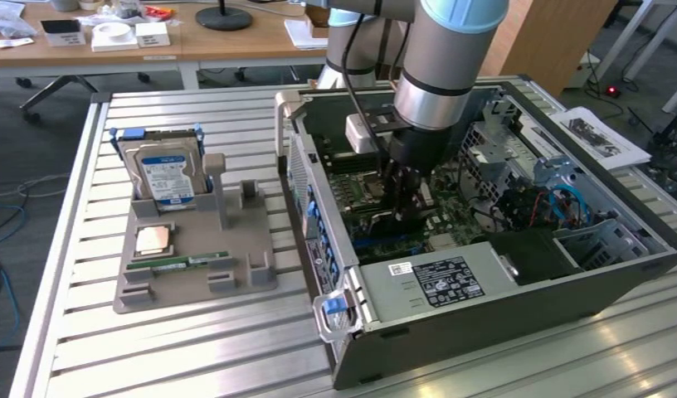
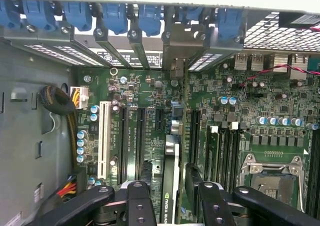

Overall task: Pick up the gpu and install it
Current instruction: 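Insert the gpu into the slot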

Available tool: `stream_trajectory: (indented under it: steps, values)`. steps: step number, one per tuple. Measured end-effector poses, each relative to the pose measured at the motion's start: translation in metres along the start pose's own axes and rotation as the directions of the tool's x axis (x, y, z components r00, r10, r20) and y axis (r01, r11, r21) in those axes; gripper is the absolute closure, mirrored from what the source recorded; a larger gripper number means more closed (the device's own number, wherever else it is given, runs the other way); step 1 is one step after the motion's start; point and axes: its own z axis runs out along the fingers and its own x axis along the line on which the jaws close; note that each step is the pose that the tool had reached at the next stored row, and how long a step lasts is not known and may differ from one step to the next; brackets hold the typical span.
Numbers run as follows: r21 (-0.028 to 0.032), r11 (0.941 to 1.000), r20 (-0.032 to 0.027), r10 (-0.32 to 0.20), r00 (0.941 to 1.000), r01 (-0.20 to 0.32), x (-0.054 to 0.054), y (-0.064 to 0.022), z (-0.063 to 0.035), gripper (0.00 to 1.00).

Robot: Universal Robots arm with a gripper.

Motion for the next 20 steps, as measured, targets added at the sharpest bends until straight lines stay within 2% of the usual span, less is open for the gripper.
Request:
stream_trajectory:
  steps: [11, 13, 20]
  values:
    - [0.0, 1.0, 0.0005, 0.0, 1.0, 0.0, -0.0002, 0.0, 0.0002, 0.61]
    - [0.0003, 1.0, 0.0002, 0.0, 1.0, 0.0, -0.0002, 0.0, 0.0001, 0.73]
    - [0.0001, 1.0, 0.0004, 0.0, 1.0, 0.0, -0.0002, 0.0, 0.0002, 0.74]
